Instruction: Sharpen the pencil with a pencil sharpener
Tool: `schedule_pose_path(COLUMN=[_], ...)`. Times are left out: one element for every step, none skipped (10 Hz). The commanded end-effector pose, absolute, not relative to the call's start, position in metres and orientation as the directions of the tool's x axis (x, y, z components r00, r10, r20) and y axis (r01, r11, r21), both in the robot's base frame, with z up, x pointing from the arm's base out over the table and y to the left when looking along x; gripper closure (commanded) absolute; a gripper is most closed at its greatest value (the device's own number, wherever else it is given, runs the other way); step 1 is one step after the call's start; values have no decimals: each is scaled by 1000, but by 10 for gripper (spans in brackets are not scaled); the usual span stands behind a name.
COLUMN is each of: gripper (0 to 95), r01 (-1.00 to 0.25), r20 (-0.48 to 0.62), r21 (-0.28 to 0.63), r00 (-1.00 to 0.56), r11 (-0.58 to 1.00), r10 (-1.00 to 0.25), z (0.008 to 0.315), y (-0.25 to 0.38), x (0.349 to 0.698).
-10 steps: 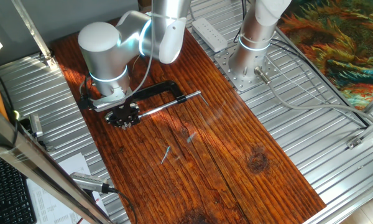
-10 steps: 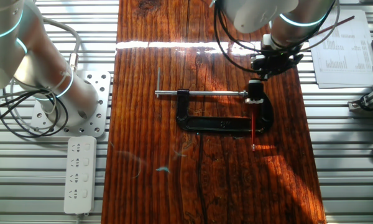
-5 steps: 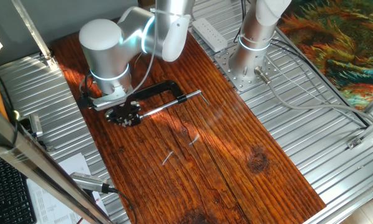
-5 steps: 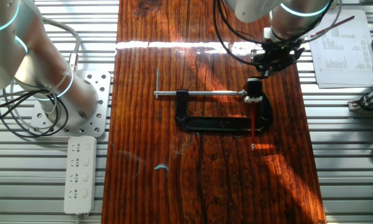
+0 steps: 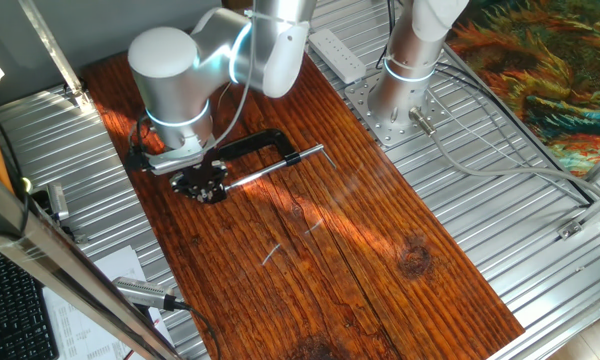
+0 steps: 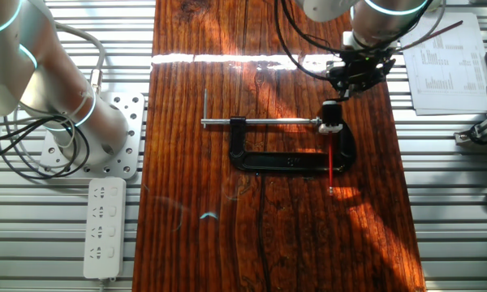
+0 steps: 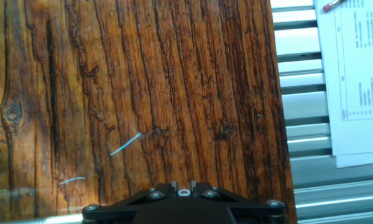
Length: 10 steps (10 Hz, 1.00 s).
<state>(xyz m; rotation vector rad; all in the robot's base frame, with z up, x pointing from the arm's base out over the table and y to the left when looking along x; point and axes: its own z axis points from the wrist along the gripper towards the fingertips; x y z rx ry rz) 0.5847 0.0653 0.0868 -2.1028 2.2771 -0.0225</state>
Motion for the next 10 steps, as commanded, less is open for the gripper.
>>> schedule_pose_path(gripper=[950, 950, 950, 950, 950, 950, 950, 950, 950, 950], r01=[-996, -996, -995, -995, -995, -995, -995, -995, -995, -995], r20=[-20, -21, -21, -22, -23, -23, -25, -25, -26, -26], r21=[-36, -36, -37, -35, -34, -34, -34, -34, -34, -34], r00=[-79, -87, -87, -89, -92, -94, -94, -93, -92, -92], r11=[80, 87, 88, 90, 92, 94, 95, 93, 93, 93], r10=[-997, -996, -996, -996, -996, -995, -995, -995, -995, -995], z=[86, 89, 89, 89, 90, 90, 90, 91, 91, 92], y=[65, 65, 66, 66, 67, 67, 67, 67, 67, 67], x=[582, 581, 580, 580, 580, 579, 579, 577, 576, 575])
